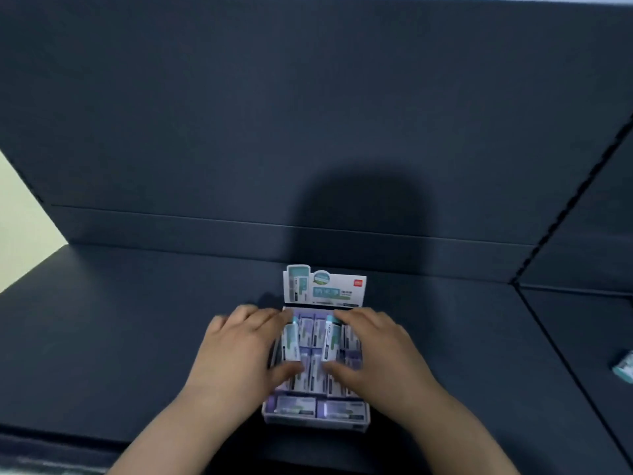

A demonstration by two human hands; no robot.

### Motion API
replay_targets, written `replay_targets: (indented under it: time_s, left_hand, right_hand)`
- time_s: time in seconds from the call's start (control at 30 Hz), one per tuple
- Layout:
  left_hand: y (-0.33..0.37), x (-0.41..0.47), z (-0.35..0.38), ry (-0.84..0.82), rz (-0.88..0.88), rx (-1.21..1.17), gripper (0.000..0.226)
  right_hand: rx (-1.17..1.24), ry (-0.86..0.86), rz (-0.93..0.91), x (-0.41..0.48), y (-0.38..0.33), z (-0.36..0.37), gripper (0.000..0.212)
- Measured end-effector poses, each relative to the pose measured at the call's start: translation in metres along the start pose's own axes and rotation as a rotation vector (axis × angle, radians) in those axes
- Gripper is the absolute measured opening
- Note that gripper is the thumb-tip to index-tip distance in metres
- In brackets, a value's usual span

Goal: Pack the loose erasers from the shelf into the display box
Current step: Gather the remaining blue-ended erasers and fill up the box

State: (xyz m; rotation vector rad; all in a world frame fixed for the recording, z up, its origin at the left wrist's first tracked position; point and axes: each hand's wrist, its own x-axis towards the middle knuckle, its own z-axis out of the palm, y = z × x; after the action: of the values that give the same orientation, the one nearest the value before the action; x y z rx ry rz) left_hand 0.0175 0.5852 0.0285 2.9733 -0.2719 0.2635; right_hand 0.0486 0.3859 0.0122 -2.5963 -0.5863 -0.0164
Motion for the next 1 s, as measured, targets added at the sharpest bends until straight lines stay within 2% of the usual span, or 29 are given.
replay_targets:
  time_s: [0.17, 0.5, 0.67, 1.0]
  left_hand:
    - [-0.016, 0.017, 0.007, -0.026, 0.06, -0.066, 0.074]
    - [-0.034, 0.028, 0.014, -0.042, 0.109, -0.031, 0.081]
    - [-0.038, 0.03, 0.004, 0.002, 0.109, -0.023, 0.079]
    - [-0.017, 0.024, 0.004, 0.032, 0.173, -0.04, 0.078]
  right_hand:
    - [-0.073, -0.025, 0.022, 0.014, -0.007, 0.01, 0.072]
    - [-0.092, -0.042, 0.054, 0.031, -0.013, 0.014, 0.075]
    - [-0.113, 0.018, 0.123, 0.021, -0.006, -0.005, 0.071]
    - [-0.107, 0.076, 0.113, -0.008, -0.009, -0.013, 0.067]
